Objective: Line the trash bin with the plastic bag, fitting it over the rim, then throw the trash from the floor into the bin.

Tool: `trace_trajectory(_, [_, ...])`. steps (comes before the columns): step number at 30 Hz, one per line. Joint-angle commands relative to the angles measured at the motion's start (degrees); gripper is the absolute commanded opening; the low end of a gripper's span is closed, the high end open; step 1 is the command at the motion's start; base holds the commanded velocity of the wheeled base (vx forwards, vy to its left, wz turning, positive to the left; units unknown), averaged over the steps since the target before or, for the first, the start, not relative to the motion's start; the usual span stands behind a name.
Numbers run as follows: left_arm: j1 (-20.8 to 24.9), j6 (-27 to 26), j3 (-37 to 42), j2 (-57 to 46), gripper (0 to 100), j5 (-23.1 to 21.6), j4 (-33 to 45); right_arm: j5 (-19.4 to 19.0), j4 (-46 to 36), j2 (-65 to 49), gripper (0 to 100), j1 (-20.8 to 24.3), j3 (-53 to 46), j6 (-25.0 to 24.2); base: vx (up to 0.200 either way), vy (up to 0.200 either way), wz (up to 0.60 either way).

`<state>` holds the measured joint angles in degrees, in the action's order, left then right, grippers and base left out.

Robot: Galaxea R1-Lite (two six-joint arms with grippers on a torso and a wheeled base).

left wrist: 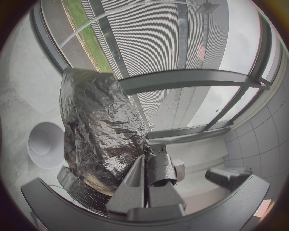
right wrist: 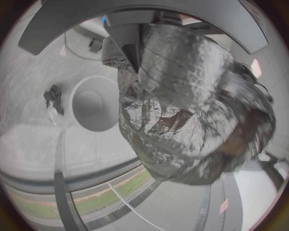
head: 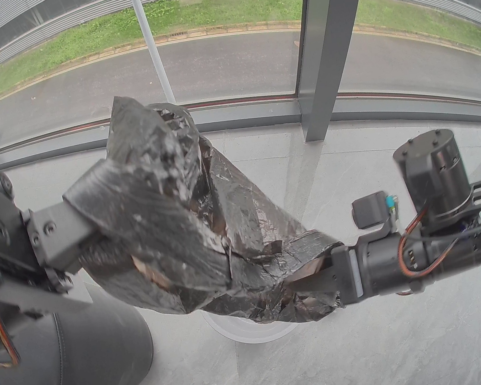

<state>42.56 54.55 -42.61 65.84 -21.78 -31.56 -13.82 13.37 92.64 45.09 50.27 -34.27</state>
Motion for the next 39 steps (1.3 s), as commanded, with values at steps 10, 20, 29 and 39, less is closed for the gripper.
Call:
trace_trajectory(10, [-2.39, -2.08, 18.08, 6.14, 0, -15.92, -9.57, -14.74, -7.22, -3.60, 0, -7.56, 0.97, -10.91, 0.000, 0.000, 0.00])
trace_trajectory(20, [-2.39, -2.17, 18.88, 10.27, 0, -16.10, -9.75, -13.25, -9.42, 2.20, 0, -6.42, -1.93, -6.87, 0.000, 0.000, 0.00])
trace_trajectory(29, [-5.91, 9.52, 11.32, 10.45, 0, -3.26, -8.87, -1.29, -10.74, 1.85, 0, -4.14, -1.76, -3.88, 0.000, 0.000, 0.00])
trace_trajectory(39, [-7.93, 15.94, -2.66, 18.89, 0, 4.21, 10.29, 11.89, -22.60, 4.13, 0, 1.58, 1.67, 2.89, 0.000, 0.000, 0.00])
